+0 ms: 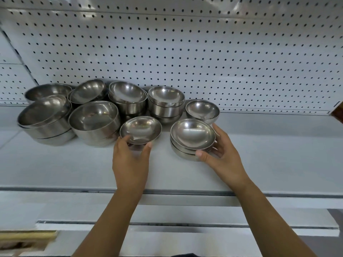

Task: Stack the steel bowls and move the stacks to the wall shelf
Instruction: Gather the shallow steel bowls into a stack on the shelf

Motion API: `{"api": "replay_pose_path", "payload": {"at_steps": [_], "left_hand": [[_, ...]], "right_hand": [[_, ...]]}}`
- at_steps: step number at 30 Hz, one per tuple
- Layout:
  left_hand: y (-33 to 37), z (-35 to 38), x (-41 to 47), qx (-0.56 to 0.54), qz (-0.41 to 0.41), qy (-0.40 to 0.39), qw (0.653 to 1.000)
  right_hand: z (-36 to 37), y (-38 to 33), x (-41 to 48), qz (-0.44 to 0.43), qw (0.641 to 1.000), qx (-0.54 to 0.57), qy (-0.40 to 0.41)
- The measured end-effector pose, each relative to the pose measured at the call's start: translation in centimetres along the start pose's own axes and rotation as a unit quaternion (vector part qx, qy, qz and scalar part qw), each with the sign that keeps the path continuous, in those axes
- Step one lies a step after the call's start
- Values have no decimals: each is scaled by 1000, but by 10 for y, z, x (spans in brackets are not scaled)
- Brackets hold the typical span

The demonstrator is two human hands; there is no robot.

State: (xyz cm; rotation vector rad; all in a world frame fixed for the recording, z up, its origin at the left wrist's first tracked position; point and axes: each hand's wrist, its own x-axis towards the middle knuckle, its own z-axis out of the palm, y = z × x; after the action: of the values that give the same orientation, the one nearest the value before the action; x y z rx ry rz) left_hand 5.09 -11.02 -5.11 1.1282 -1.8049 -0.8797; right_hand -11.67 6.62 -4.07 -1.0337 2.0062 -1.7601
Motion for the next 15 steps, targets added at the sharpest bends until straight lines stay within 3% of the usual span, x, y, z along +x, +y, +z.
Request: {"api": "replay_pose_path", "payload": {"at_steps": [9,15], "left_hand": [[26,-11,-16,-126,44,-4,991],[55,-9,-8,-205,81,-78,972]], "right_hand": [[-2,4,0,9,1000,17,-4],[-4,5,0,11,1000,9,-2]]}}
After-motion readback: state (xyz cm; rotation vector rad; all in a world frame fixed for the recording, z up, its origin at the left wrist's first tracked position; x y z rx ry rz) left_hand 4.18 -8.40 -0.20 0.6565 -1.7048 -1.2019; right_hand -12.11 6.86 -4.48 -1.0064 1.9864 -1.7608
